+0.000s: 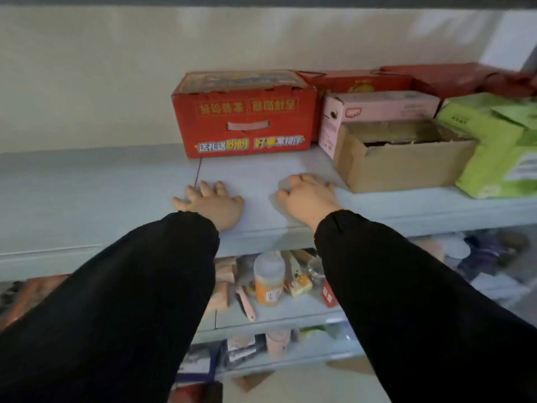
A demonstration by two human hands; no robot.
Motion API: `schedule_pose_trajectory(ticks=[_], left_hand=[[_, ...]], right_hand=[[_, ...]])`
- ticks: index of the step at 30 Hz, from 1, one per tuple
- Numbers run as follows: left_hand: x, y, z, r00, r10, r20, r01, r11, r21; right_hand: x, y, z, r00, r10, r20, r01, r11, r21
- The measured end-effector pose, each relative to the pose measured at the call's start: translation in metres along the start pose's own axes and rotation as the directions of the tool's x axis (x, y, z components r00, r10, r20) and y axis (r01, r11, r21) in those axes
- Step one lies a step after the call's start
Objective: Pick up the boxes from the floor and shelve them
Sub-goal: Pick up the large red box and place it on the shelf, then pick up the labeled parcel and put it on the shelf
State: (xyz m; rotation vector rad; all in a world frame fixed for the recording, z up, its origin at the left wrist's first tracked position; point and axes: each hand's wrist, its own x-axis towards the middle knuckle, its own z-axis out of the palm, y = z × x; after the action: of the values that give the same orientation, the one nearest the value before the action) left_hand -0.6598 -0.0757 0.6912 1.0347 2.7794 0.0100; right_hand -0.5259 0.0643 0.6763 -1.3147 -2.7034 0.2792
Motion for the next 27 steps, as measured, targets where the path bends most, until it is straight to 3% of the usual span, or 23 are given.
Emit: schedule_pose_trajectory(ticks=[3,5,7,9,10,11,12,13,14,15,17,19,21,24,25,27], left_hand=[[-0.055,0.048,0.000,0.972,0.213,0.096,-0.217,0.976,0.029],[-0.084,0.080,0.011,0.925,0.363,0.113,-0.372,0.926,0.062],[-0.109,0.107,0.030,0.898,0.420,0.130,-0.437,0.884,0.165],[-0.132,0.133,0.050,0.911,0.397,0.111,-0.412,0.864,0.289],[-0.143,0.144,0.060,0.915,0.397,0.063,-0.396,0.861,0.320],[-0.152,0.155,0.067,0.917,0.399,-0.002,-0.381,0.878,0.290],[-0.160,0.166,0.072,0.917,0.395,-0.050,-0.378,0.904,0.201],[-0.166,0.179,0.076,0.918,0.396,0.002,-0.393,0.910,0.132],[-0.175,0.197,0.077,0.887,0.441,0.136,-0.453,0.889,0.070],[-0.188,0.217,0.074,0.803,0.510,0.310,-0.553,0.831,0.066],[-0.225,0.263,0.073,0.603,0.553,0.575,-0.708,0.703,0.067],[-0.259,0.311,0.083,0.450,0.582,0.678,-0.754,0.654,-0.061],[-0.280,0.359,0.106,0.406,0.590,0.697,-0.840,0.541,0.031],[-0.308,0.422,0.154,0.466,0.605,0.646,-0.883,0.274,0.381],[-0.320,0.442,0.170,0.462,0.606,0.648,-0.881,0.230,0.412],[-0.350,0.478,0.197,0.376,0.624,0.685,-0.922,0.178,0.343]], right_hand=[[-0.060,0.026,-0.006,0.968,-0.234,-0.086,0.242,0.966,0.090],[-0.103,0.066,-0.002,0.923,-0.369,-0.110,0.376,0.925,0.054],[-0.139,0.118,0.002,0.926,-0.369,-0.082,0.365,0.929,-0.058],[-0.170,0.164,-0.002,0.980,-0.181,0.081,0.191,0.970,-0.149],[-0.186,0.181,-0.010,0.972,-0.013,0.234,0.058,0.981,-0.187],[-0.200,0.196,-0.018,0.905,0.167,0.391,-0.095,0.976,-0.197],[-0.214,0.211,-0.025,0.789,0.318,0.525,-0.238,0.947,-0.217],[-0.226,0.226,-0.030,0.682,0.404,0.610,-0.342,0.913,-0.222],[-0.236,0.241,-0.032,0.634,0.433,0.641,-0.393,0.894,-0.214],[-0.246,0.259,-0.033,0.653,0.420,0.631,-0.401,0.898,-0.182],[-0.269,0.287,-0.034,0.809,0.355,0.469,-0.317,0.935,-0.161],[-0.297,0.317,-0.039,0.895,0.301,0.328,-0.290,0.953,-0.083],[-0.325,0.354,-0.041,0.867,0.322,0.380,-0.295,0.947,-0.129],[-0.367,0.422,-0.029,0.720,0.445,0.533,-0.356,0.895,-0.268],[-0.385,0.445,-0.026,0.696,0.472,0.542,-0.374,0.882,-0.288],[-0.425,0.489,-0.022,0.684,0.525,0.505,-0.453,0.850,-0.270]])
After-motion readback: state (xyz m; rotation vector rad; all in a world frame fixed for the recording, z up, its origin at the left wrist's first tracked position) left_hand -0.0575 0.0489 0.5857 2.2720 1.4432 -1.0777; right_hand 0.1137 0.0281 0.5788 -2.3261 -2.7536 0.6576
